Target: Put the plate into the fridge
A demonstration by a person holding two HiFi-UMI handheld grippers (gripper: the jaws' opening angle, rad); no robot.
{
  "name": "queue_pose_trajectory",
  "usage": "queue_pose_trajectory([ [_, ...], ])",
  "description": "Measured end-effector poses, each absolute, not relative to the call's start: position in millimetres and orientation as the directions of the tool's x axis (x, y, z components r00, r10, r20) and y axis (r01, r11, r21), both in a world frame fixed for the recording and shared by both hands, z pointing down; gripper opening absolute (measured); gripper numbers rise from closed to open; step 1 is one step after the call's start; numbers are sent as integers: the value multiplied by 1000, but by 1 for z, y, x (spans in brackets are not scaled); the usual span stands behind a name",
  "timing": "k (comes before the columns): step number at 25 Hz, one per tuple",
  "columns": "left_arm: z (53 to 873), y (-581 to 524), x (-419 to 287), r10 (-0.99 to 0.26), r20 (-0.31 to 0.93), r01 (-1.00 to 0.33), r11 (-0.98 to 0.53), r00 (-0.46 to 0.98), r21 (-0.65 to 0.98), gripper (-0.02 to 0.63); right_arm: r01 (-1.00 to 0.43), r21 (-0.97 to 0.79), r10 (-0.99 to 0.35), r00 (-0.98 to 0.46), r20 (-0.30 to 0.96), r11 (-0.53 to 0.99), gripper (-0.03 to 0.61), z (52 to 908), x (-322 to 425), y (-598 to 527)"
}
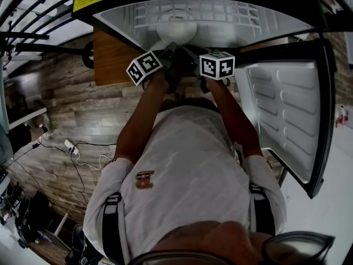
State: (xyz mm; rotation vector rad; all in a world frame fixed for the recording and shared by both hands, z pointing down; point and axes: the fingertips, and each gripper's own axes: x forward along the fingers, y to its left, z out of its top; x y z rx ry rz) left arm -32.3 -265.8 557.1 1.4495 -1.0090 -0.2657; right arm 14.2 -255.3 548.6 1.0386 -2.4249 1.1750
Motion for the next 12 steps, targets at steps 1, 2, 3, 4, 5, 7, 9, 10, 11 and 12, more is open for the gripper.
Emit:
queue_pose_trajectory([
  [1, 555, -265, -33, -705, 402, -420, 162, 584, 893, 110, -695, -571, -509, -714, 481, 436, 75, 543, 15, -256],
  [2, 552, -264, -33, -709, 398, -429, 148, 582, 891, 110, -692, -561, -524, -717, 460, 454, 74, 538, 16, -256],
  [3, 549, -263, -34, -715, 392, -438, 132, 579, 889, 109, -687, -553, -537, -721, 438, 472, 72, 534, 16, -256],
  [4, 547, -262, -35, -720, 385, -448, 115, 577, 887, 105, -681, -546, -548, -726, 415, 488, 72, 529, 17, -257],
  [5, 544, -261, -36, -726, 376, -457, 97, 575, 884, 99, -677, -538, -558, -729, 396, 502, 72, 525, 17, -257],
  [7, 539, -259, -37, -739, 354, -470, 57, 573, 881, 76, -670, -519, -571, -735, 364, 531, 72, 518, 18, -258],
  [9, 532, -258, -37, -754, 322, -478, 13, 573, 878, 56, -662, -495, -578, -743, 337, 563, 69, 509, 18, -256],
  [10, 528, -258, -37, -761, 302, -480, -14, 573, 877, 50, -658, -482, -580, -747, 325, 578, 67, 506, 18, -255],
  [11, 523, -258, -36, -769, 280, -483, -43, 575, 874, 45, -653, -471, -581, -752, 311, 593, 66, 502, 17, -254],
  [12, 518, -259, -36, -775, 256, -488, -76, 577, 869, 43, -647, -460, -583, -757, 296, 608, 64, 498, 16, -253],
])
